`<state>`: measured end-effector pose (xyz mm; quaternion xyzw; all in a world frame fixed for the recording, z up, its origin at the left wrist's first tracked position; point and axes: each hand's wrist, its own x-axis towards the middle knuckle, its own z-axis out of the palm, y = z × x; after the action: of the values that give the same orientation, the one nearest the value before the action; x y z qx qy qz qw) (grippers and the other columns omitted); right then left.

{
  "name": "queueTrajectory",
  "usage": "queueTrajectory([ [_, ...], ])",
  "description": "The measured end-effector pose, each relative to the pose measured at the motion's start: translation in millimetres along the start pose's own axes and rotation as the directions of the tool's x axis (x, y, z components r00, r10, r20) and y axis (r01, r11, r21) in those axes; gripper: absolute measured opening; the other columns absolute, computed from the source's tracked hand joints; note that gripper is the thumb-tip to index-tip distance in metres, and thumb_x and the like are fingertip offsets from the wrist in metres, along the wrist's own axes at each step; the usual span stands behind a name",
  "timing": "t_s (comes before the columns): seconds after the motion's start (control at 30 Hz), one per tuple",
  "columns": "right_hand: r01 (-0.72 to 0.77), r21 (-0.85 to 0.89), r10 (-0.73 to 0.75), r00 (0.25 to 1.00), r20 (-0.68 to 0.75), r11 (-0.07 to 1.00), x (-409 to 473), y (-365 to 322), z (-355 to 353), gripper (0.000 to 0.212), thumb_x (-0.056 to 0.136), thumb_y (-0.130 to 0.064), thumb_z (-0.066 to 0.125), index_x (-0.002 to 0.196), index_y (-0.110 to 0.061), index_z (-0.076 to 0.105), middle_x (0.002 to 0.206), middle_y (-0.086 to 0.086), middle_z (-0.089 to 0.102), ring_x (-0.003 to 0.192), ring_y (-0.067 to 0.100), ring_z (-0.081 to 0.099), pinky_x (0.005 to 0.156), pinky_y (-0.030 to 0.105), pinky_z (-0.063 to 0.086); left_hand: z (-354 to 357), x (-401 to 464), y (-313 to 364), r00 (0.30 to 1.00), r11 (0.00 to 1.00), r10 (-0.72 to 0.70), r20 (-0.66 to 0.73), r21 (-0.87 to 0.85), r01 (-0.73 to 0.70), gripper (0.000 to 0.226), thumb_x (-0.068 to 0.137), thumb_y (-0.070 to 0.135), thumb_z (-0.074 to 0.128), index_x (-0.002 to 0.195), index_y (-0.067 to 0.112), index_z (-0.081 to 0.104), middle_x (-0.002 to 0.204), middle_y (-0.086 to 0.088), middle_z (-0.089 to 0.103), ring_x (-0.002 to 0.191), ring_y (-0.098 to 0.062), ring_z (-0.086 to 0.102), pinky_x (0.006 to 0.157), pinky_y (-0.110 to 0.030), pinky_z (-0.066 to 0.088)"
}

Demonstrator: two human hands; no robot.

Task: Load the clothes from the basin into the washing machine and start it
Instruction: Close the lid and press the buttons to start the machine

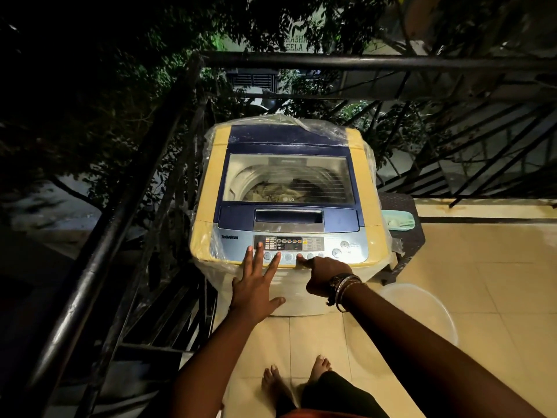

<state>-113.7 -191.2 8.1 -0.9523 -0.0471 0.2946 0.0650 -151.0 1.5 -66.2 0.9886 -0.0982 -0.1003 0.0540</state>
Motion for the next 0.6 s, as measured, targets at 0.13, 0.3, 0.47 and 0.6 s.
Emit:
queueTrajectory([
  [0.13,0.003,-0.019,-0.003,1.000,0.020,1.000,-4.6,0.3,6.9,0.092,0.079,-0.019,0.053,0.156,-0.049,0.013,0.103,0.002,0.066,0.083,0.023,0.061,0.073,0.032,0.056,-2.8,-1.0,-1.1,1.000,1.000,-0.004,0.015,0.015,0.004,0.110,0.080,0.072,0.063,0.158,0.046,-0.010,0.164,0.000,-0.033,0.153,-0.029,-0.026,0.106,-0.061,0.044],
  [0.3,0.022,0.117,-0.009,0.994,-0.111,0.993,-18.7,10.0,54.5,0.094,0.090,-0.037,0.059,0.154,-0.053,-0.008,0.096,0.004,0.068,0.084,0.025,0.066,0.070,0.036,0.056,-6.6,0.2,-0.2,0.998,0.999,-0.036,0.046,0.032,0.035,0.105,0.084,0.068,0.062,0.157,0.047,-0.011,0.165,0.000,-0.033,0.154,-0.028,-0.024,0.109,-0.066,0.036],
  [0.47,0.051,0.145,-0.031,0.991,-0.132,0.988,-42.3,22.0,101.3,0.094,0.092,-0.044,0.060,0.153,-0.053,-0.011,0.097,-0.001,0.071,0.084,0.021,0.067,0.067,0.034,0.054,-14.2,2.2,4.5,0.996,0.999,-0.053,0.068,0.005,0.053,0.093,0.090,0.064,0.058,0.158,0.046,-0.002,0.167,-0.001,-0.027,0.155,-0.029,-0.020,0.115,-0.070,0.022],
  [0.6,0.029,0.133,-0.013,0.993,-0.114,0.991,-43.6,20.1,106.6,0.094,0.091,-0.047,0.059,0.153,-0.053,-0.010,0.097,-0.002,0.071,0.086,0.022,0.068,0.069,0.035,0.056,-18.9,7.0,4.9,0.996,0.998,-0.060,0.063,0.014,0.059,0.087,0.089,0.065,0.058,0.158,0.047,0.008,0.169,-0.002,-0.019,0.157,-0.029,-0.013,0.116,-0.071,0.014],
])
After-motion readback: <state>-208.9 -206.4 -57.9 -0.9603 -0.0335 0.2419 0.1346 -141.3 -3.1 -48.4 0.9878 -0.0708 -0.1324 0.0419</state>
